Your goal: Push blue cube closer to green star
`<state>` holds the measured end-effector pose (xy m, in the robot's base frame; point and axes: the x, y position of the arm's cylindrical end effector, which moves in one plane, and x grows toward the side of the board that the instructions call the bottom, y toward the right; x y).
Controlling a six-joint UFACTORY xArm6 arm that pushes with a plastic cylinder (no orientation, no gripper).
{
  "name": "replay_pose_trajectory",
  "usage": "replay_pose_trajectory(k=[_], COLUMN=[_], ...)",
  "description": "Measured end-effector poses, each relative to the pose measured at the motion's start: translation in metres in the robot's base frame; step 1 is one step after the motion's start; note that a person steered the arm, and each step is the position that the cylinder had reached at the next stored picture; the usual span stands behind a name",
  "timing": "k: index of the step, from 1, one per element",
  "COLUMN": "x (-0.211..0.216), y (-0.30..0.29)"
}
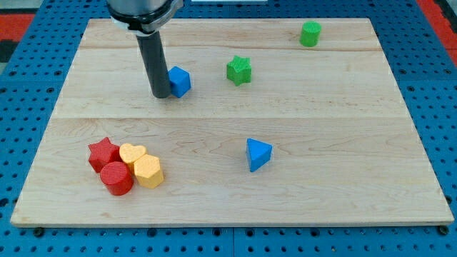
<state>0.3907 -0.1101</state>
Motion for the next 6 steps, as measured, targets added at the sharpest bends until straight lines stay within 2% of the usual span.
replay_pose_trajectory(k=[2,6], x=[-0.029,-0.031], y=[-0.031,0.071])
